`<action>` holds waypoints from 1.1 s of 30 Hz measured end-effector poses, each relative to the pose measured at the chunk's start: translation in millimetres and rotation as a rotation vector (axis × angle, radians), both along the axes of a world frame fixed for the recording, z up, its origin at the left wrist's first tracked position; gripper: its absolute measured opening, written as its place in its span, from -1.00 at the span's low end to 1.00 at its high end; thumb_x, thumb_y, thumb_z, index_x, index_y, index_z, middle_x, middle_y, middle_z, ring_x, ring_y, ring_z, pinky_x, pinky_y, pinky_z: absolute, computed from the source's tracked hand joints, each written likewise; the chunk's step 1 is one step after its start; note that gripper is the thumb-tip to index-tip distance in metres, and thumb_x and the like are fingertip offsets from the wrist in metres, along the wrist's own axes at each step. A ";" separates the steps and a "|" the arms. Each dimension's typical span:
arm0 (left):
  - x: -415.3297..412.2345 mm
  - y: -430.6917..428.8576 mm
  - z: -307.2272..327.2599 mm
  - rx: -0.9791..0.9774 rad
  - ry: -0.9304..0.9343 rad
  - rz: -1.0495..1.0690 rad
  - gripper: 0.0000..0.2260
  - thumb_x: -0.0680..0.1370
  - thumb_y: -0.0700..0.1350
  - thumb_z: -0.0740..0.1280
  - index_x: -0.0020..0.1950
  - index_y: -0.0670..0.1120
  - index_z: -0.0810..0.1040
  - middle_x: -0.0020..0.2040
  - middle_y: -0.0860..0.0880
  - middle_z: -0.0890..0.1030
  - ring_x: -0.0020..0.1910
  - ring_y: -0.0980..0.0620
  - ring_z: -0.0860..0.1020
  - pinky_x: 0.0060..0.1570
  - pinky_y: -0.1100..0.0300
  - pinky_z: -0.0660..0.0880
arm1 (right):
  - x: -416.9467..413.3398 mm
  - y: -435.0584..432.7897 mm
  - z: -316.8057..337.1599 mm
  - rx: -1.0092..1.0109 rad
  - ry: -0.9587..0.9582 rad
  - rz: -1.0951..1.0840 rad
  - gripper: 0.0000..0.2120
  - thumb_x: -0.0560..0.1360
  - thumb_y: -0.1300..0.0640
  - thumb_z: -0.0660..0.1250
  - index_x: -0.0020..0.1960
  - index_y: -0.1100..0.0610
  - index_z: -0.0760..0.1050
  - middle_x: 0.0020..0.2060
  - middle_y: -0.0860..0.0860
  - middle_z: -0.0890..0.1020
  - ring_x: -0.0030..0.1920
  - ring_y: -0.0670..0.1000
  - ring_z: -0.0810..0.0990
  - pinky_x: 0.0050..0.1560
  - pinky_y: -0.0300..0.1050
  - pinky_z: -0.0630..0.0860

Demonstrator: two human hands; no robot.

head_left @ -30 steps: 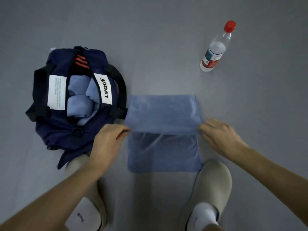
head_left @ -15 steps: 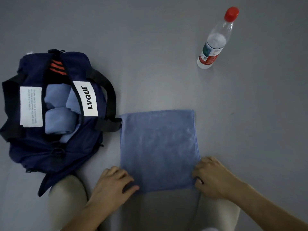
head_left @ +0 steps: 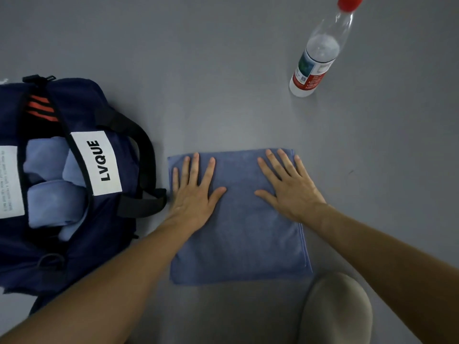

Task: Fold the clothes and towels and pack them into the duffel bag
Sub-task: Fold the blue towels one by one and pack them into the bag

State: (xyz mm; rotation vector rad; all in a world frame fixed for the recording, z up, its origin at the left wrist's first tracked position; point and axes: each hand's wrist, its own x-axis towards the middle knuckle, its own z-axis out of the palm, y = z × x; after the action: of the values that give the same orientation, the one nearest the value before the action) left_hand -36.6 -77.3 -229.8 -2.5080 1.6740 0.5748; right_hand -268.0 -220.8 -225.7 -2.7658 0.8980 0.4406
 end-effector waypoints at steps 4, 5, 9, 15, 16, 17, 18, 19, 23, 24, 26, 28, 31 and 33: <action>36.5 -19.2 1.7 0.020 -0.037 -0.149 -0.30 0.53 0.42 -0.25 0.59 0.16 -0.32 0.64 -0.10 -0.26 0.61 -0.09 -0.26 0.55 -0.09 -0.30 | 7.3 -17.0 3.8 -0.002 0.036 -0.043 -0.20 0.55 -0.43 -0.34 0.64 0.00 -0.18 0.63 0.02 -0.11 0.62 0.14 -0.16 0.53 0.36 -0.06; 45.9 -20.8 4.3 0.030 -0.047 -0.179 -0.31 0.53 0.41 -0.26 0.59 0.16 -0.32 0.63 -0.10 -0.27 0.61 -0.09 -0.27 0.56 -0.07 -0.30 | 5.5 -21.8 4.6 -0.008 0.049 -0.047 -0.21 0.53 -0.44 -0.35 0.63 -0.03 -0.26 0.62 0.00 -0.17 0.61 0.14 -0.21 0.53 0.38 -0.11; 64.1 -20.2 13.1 0.132 -0.051 -0.145 -0.35 0.60 0.37 -0.24 0.58 0.13 -0.39 0.60 -0.04 -0.39 0.58 -0.02 -0.37 0.56 -0.05 -0.31 | 1.0 -38.9 11.7 0.005 0.125 -0.063 -0.26 0.52 -0.45 -0.37 0.57 -0.11 -0.44 0.59 -0.04 -0.32 0.59 0.14 -0.30 0.51 0.41 -0.19; 70.5 -40.9 30.7 -0.196 -0.039 -0.080 -0.62 0.68 -0.03 0.20 0.50 -0.05 0.42 0.46 -0.18 0.40 0.41 -0.29 0.38 0.40 -0.22 0.28 | 10.7 -53.0 23.1 0.028 -0.153 -0.212 -0.53 0.68 -0.07 0.06 0.57 -0.04 0.24 0.54 0.10 0.28 0.51 0.23 0.23 0.41 0.24 0.25; 74.7 -43.6 32.3 -0.263 -0.055 -0.058 -0.70 0.63 -0.10 0.28 0.37 -0.06 0.55 0.31 -0.17 0.52 0.25 -0.29 0.49 0.27 -0.18 0.39 | 10.7 -55.8 24.1 0.011 -0.259 -0.271 -0.60 0.65 0.03 0.19 0.48 -0.02 0.41 0.41 0.12 0.44 0.37 0.26 0.38 0.28 0.19 0.36; 77.9 -45.8 34.8 -0.253 -0.057 -0.025 -0.74 0.60 -0.11 0.33 0.29 -0.04 0.59 0.21 -0.15 0.56 0.16 -0.26 0.51 0.18 -0.14 0.42 | 11.6 -59.7 24.9 0.011 -0.320 -0.333 -0.64 0.61 0.12 0.27 0.39 0.00 0.50 0.27 0.13 0.52 0.24 0.27 0.45 0.18 0.15 0.41; 79.8 -46.7 36.3 -0.218 -0.052 0.015 -0.77 0.59 -0.09 0.35 0.25 -0.02 0.59 0.16 -0.12 0.58 0.13 -0.24 0.51 0.15 -0.11 0.42 | 13.8 -64.2 26.4 0.034 -0.328 -0.388 -0.65 0.58 0.17 0.29 0.34 0.01 0.54 0.15 0.12 0.55 0.15 0.26 0.46 0.13 0.13 0.42; 82.4 -49.2 37.1 -0.186 -0.040 0.054 -0.79 0.58 -0.07 0.36 0.21 -0.01 0.58 0.13 -0.09 0.60 0.12 -0.21 0.51 0.14 -0.09 0.41 | 17.4 -69.0 29.0 0.066 -0.302 -0.428 -0.65 0.55 0.21 0.29 0.31 0.03 0.55 0.08 0.13 0.56 0.11 0.26 0.46 0.12 0.12 0.43; 96.5 -64.4 37.4 -0.160 0.059 0.122 -0.92 0.54 -0.05 0.42 -0.02 -0.03 0.62 -0.02 -0.05 0.60 0.05 -0.14 0.54 0.09 -0.05 0.47 | 28.4 -84.4 36.2 0.142 -0.235 -0.446 -0.74 0.54 0.24 0.29 0.22 0.13 0.54 0.04 0.16 0.59 0.14 0.25 0.47 0.14 0.09 0.46; 99.6 -68.3 38.7 -0.185 0.084 0.140 -0.93 0.54 -0.07 0.43 -0.05 -0.05 0.62 -0.03 -0.06 0.59 0.03 -0.13 0.53 0.07 -0.03 0.47 | 27.8 -87.7 37.4 0.130 -0.251 -0.452 -0.77 0.55 0.25 0.28 0.18 0.14 0.58 0.03 0.15 0.60 0.14 0.24 0.47 0.11 0.07 0.47; 103.1 -73.7 47.2 -0.283 0.118 0.195 -0.93 0.53 -0.09 0.43 -0.06 -0.07 0.62 -0.06 -0.06 0.60 -0.01 -0.11 0.54 0.00 0.04 0.45 | 25.4 -94.2 41.6 0.111 -0.325 -0.496 -0.78 0.54 0.27 0.25 0.09 0.12 0.62 0.01 0.14 0.60 0.14 0.23 0.48 0.05 0.03 0.46; 99.5 -73.9 61.8 -0.380 0.153 0.236 -0.94 0.54 -0.09 0.41 -0.04 -0.06 0.60 -0.12 0.01 0.60 -0.08 -0.03 0.55 -0.06 0.08 0.45 | 22.1 -97.6 50.0 0.078 -0.411 -0.537 -0.79 0.53 0.27 0.25 0.05 0.10 0.62 0.00 0.10 0.62 0.13 0.21 0.49 0.00 -0.03 0.43; 82.6 -57.0 85.0 -0.444 0.214 0.218 -0.97 0.57 -0.10 0.38 -0.02 -0.04 0.57 -0.20 0.14 0.51 -0.15 0.07 0.50 -0.11 0.12 0.42 | 5.6 -79.7 64.2 0.055 -0.510 -0.503 -0.82 0.52 0.27 0.26 0.00 0.10 0.61 -0.05 0.03 0.62 0.06 0.16 0.51 -0.02 -0.14 0.32; 73.2 -28.7 95.8 -0.436 0.221 0.150 -0.97 0.57 -0.10 0.38 -0.03 -0.02 0.55 -0.20 0.17 0.48 -0.15 0.07 0.48 -0.13 0.14 0.40 | -14.4 -48.7 71.5 0.058 -0.548 -0.426 -0.83 0.50 0.24 0.25 -0.02 0.10 0.60 -0.06 0.00 0.63 0.04 0.15 0.53 -0.01 -0.14 0.36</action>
State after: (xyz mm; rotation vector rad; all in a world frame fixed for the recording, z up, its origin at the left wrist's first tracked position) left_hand 36.7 -106.1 -134.0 -2.9926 1.8700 0.5685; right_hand -282.3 -269.5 -154.2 -2.3437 1.2350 -0.3385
